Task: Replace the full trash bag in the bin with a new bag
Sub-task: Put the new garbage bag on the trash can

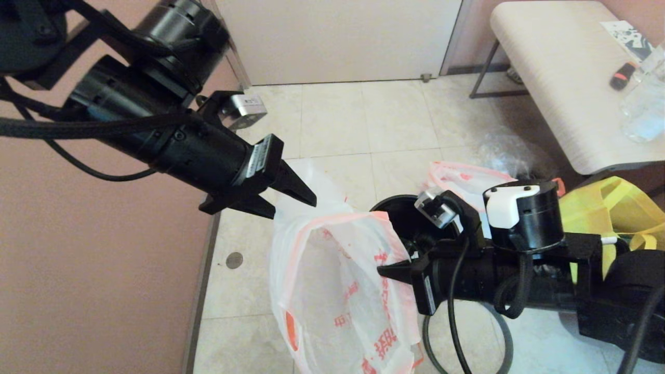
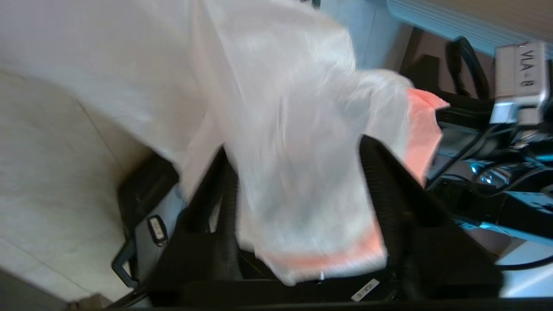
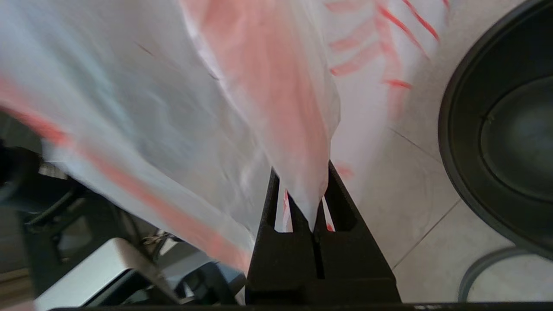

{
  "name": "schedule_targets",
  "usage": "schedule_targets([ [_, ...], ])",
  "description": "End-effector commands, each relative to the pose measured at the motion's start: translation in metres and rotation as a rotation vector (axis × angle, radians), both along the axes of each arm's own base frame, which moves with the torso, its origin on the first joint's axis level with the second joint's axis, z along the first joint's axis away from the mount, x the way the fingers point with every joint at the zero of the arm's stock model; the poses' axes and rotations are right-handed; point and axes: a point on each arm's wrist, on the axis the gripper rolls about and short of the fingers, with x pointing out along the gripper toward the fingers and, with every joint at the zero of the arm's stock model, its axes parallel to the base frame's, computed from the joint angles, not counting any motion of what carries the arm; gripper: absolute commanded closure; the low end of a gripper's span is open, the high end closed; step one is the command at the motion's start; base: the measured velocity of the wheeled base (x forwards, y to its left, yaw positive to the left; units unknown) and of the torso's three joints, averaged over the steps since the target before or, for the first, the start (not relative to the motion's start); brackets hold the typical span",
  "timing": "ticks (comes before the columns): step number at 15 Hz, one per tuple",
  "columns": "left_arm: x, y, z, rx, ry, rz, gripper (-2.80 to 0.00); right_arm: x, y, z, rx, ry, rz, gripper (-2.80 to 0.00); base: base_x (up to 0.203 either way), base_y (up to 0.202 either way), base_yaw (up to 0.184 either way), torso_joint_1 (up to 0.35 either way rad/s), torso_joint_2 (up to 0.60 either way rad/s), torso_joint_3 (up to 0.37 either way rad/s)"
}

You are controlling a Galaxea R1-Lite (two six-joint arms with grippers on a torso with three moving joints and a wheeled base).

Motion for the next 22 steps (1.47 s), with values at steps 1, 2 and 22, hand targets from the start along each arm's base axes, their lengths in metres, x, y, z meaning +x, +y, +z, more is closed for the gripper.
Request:
schedule_targets([
  [1, -0.010, 0.020, 0.011, -0.009, -0.035, 0.053, -2.80, -0.019, -0.016, 0.030, 0.055, -0.026, -0.009, 0.00, 0.000, 0.000, 0.000, 0.000, 0.00, 0.000],
  [2, -0.009, 0.027, 0.008, 0.012, -0.031, 0.093, -2.80, -0.028, -0.024, 0.039, 0.063, -0.018, -0.020, 0.00, 0.000, 0.000, 0.000, 0.000, 0.00, 0.000],
  [22, -0.006, 0.037, -0.068, 0.076, 0.137, 0.155, -2.80, -0.078, -0.081, 0.161, 0.261, -0.051, -0.286, 0.00, 0.000, 0.000, 0.000, 0.000, 0.00, 0.000],
])
